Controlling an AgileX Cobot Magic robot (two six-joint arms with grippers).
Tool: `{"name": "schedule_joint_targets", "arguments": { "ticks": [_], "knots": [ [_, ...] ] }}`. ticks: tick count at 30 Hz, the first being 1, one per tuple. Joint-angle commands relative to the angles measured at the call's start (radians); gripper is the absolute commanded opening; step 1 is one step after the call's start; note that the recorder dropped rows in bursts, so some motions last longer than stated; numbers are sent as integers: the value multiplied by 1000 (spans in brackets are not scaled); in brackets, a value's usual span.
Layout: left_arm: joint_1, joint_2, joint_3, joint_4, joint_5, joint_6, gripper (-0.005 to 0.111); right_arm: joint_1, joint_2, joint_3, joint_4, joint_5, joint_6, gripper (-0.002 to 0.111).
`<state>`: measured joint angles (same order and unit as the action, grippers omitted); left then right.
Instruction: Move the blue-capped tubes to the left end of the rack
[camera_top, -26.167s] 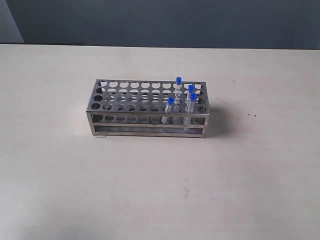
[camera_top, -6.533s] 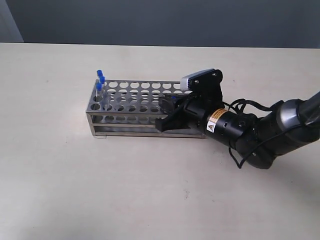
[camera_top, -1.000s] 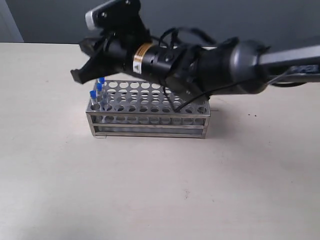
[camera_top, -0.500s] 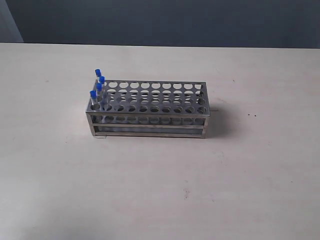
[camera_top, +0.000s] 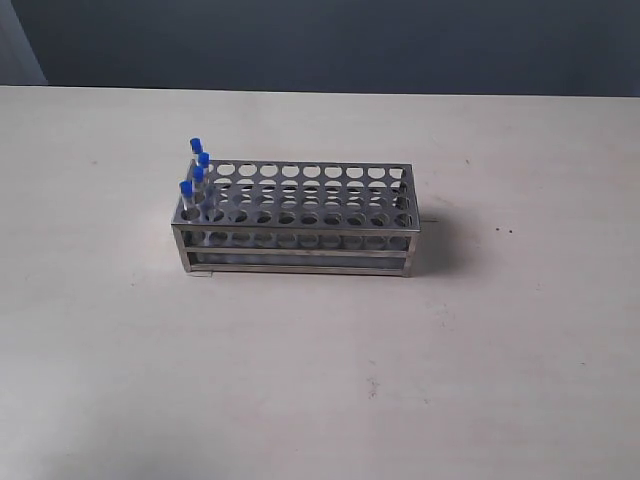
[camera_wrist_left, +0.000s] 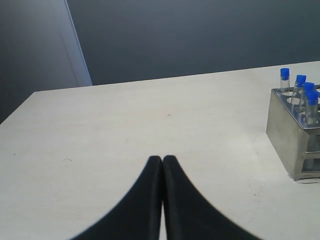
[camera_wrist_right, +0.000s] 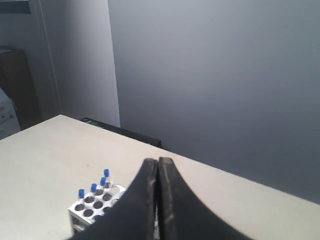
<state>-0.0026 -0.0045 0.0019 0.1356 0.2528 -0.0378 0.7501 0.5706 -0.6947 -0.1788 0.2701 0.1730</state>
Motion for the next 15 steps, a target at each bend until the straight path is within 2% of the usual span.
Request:
{"name": "schedule_joint_targets", "arguments": {
  "ticks": [1,5,9,11,15],
  "knots": [
    [-7,4,-2,0,-14,-3,0,-52,-47,3,-85,59,-22,0],
    [-7,4,-2,0,-14,-3,0,-259,-88,18,6,142,-21,0],
    [-7,4,-2,0,-14,-3,0,-436,-149,90,24,139,-21,0],
    [-7,4,-2,0,-14,-3,0,-490,-170,138,35,139,-21,0],
    [-7,4,-2,0,-14,-3,0,-506,-177,215,53,146,-21,0]
  ]
}}
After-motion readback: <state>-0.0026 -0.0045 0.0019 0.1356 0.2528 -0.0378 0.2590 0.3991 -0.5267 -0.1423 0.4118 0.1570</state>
